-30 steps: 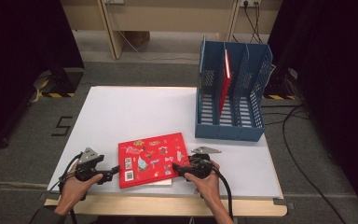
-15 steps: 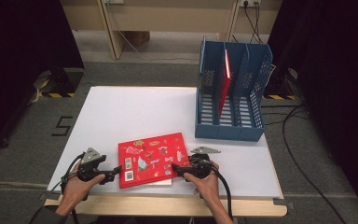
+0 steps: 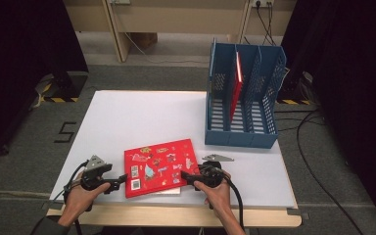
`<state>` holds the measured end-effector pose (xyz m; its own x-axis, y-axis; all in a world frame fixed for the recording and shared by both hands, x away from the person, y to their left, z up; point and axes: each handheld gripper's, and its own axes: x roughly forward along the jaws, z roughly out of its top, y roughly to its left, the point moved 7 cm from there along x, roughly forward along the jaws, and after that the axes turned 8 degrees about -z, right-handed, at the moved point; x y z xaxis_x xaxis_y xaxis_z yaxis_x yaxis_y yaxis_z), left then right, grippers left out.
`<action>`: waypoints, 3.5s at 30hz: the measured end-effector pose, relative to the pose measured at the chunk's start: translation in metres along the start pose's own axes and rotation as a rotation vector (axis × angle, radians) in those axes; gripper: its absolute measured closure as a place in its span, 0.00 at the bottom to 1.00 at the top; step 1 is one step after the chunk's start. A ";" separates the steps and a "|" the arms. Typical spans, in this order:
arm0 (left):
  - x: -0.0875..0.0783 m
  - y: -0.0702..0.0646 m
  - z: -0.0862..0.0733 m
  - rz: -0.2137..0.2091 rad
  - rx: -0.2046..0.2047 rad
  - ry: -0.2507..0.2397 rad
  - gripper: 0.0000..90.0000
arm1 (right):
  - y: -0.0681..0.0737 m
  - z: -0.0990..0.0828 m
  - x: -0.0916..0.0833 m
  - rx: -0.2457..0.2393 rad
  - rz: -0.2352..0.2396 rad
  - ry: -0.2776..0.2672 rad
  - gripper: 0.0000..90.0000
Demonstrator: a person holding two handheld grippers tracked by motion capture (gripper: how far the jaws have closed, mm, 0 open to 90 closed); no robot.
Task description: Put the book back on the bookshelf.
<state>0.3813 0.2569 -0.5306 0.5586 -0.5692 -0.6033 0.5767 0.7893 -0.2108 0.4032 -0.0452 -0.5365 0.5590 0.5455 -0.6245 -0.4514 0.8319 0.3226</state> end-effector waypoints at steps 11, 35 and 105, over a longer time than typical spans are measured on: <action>0.002 -0.001 -0.003 0.013 0.015 0.018 0.23 | 0.007 0.005 -0.006 0.044 0.028 -0.025 0.32; 0.005 -0.007 -0.005 -0.014 0.025 0.021 0.25 | 0.046 0.032 -0.013 0.184 0.174 -0.203 0.72; -0.001 0.018 -0.012 0.061 0.046 0.062 0.19 | 0.059 0.154 -0.073 -0.179 0.094 -0.516 0.85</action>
<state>0.3836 0.2740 -0.5433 0.5566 -0.5039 -0.6605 0.5699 0.8101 -0.1377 0.4432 -0.0202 -0.3625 0.7582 0.6334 -0.1547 -0.6023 0.7712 0.2060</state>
